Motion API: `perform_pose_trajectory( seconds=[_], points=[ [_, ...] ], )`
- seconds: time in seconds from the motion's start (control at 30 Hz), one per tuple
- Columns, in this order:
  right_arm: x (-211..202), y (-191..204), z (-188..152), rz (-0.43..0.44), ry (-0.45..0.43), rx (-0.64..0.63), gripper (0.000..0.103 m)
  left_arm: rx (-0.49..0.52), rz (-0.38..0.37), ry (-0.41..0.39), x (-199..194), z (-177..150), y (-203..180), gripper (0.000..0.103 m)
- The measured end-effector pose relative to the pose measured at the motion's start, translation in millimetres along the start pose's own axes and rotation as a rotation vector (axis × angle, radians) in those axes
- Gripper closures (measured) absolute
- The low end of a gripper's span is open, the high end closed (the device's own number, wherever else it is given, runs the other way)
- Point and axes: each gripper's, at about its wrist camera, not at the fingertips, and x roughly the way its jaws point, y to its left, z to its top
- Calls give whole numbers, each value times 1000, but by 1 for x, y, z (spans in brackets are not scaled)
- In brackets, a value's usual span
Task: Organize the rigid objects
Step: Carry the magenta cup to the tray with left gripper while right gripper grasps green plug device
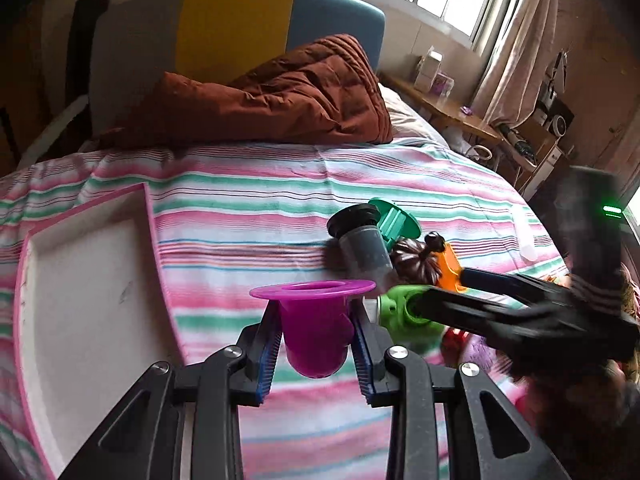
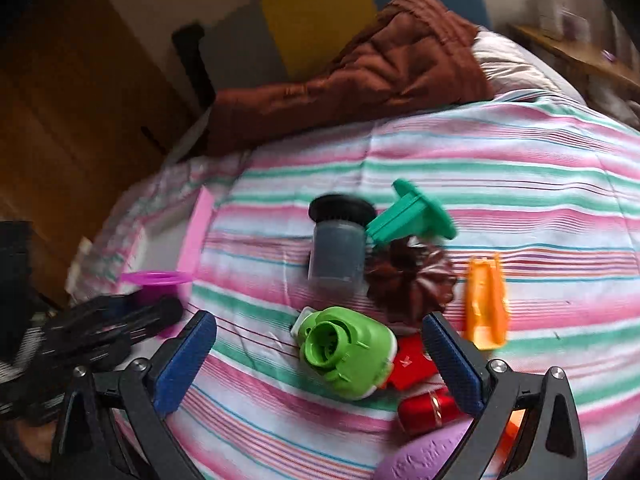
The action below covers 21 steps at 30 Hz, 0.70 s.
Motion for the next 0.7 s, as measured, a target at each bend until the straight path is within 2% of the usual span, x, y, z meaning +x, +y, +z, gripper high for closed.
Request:
perform_pose_trajectory(
  seconds=[0.1,0.13,0.2,0.23,0.37,0.57,0.7],
  points=[
    [21,1,-3,-4,74,-3,0,-19,1,-18,-16,-9,8,71],
    [23,1,-5,45,98,7,0,-31,6,-21,-21,-14,12,71],
    [26,6,-8,215,151,13,0,-56,7,-21,-29,-20,21,71],
    [25,12,-10,267,162,9,0,-67,11,-21,-34,-25,25,71],
    [24,23,-16,253,169,-47,0,-103,36,-24,-48,-39,42,71],
    [31,40,-25,62,154,-182,0,-168,80,-37,-70,-57,71,71],
    [37,46,-19,-19,134,-248,0,-204,98,-37,-78,-64,85,71]
  ],
)
